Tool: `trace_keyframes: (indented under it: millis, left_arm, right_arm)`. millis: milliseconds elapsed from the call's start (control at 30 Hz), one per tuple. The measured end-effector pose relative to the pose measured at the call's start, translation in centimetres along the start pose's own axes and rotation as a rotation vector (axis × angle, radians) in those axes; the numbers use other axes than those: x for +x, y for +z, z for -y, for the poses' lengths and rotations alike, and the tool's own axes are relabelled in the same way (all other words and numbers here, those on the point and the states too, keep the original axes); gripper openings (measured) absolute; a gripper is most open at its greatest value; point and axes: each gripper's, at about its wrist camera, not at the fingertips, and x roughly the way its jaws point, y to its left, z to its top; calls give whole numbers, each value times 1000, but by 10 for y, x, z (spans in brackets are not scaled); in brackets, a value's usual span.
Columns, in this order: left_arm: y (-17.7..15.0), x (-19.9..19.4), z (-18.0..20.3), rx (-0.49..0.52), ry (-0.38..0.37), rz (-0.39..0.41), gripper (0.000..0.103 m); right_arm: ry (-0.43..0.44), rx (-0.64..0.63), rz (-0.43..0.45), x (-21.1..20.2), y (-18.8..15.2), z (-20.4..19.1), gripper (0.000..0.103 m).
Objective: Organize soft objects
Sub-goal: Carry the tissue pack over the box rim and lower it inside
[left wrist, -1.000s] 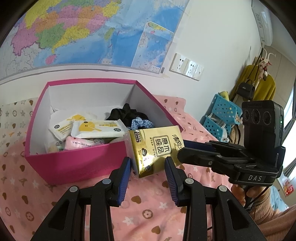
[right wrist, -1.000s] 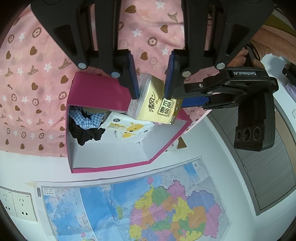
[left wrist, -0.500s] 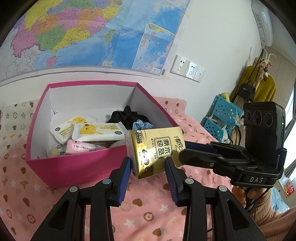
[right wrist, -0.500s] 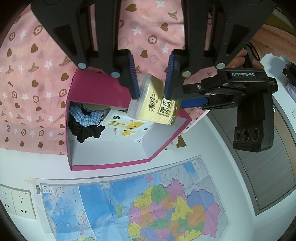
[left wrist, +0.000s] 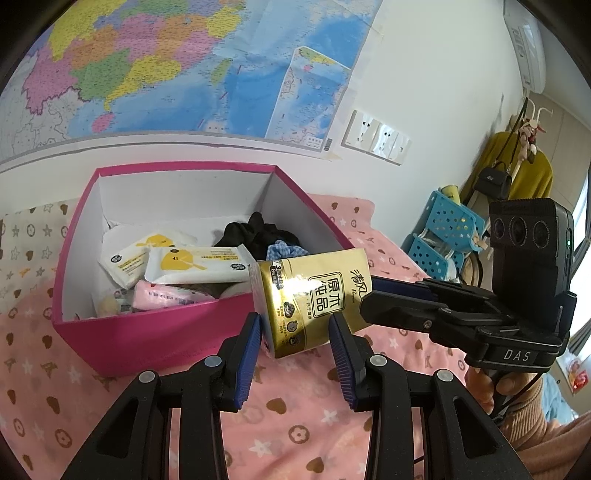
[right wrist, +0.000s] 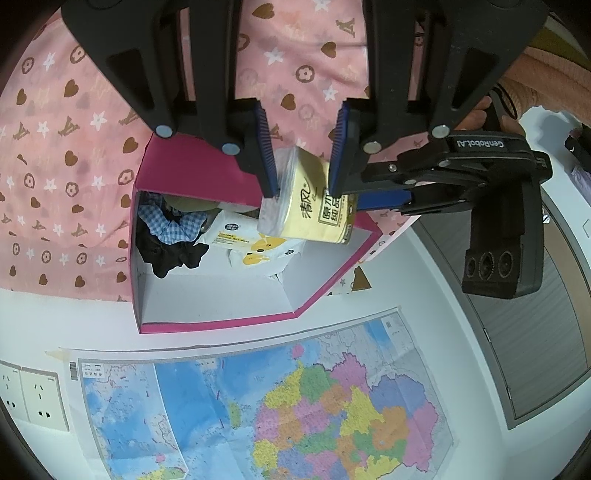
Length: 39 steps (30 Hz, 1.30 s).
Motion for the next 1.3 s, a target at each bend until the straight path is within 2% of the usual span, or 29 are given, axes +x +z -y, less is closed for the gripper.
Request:
trace_keyframes:
  millis: [1300]
  left_arm:
    - [12, 11, -1, -11, 16, 2, 37]
  right_arm:
    - [3, 7, 16, 6, 17, 14, 32]
